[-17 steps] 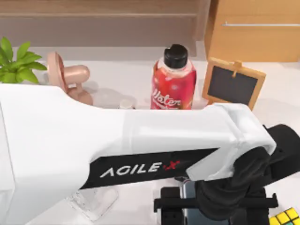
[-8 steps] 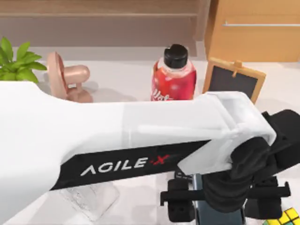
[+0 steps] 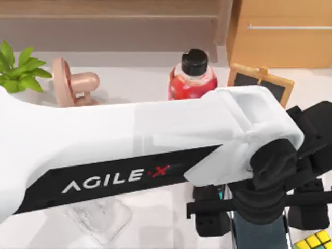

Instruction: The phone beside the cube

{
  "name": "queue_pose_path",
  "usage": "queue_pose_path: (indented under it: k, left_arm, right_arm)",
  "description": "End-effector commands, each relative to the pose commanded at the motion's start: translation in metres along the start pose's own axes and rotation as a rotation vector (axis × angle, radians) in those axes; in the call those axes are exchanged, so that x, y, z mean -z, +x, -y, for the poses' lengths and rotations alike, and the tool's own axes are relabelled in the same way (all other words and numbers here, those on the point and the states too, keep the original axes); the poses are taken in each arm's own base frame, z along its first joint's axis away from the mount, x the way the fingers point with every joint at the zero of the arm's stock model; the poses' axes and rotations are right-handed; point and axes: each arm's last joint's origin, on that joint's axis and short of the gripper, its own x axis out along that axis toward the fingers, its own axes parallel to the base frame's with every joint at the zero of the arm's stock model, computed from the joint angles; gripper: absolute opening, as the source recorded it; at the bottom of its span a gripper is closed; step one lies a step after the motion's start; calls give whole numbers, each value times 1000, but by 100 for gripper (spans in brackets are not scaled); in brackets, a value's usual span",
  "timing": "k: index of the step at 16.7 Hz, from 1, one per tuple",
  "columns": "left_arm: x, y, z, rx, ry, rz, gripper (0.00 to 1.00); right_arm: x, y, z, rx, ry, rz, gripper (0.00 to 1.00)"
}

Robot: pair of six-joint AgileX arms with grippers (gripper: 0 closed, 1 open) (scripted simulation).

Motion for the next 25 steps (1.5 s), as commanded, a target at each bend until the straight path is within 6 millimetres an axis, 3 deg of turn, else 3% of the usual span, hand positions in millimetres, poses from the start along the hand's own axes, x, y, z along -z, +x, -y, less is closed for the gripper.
queue_pose_path:
  k: [7, 14, 20, 25]
  left_arm:
    - [-1, -12, 4, 69, 3, 28, 0]
    - [0, -4, 5, 75, 4, 31, 0]
    - [2, 27, 0, 5, 2, 4, 0]
    - [7, 72, -13, -121, 0, -46, 0]
  right_arm:
    - [0, 0, 0, 0, 0, 0, 100]
    - [0, 0, 0, 0, 0, 0, 100]
    - [0, 0, 0, 0, 0, 0, 100]
    - [0, 0, 0, 0, 0, 0, 100]
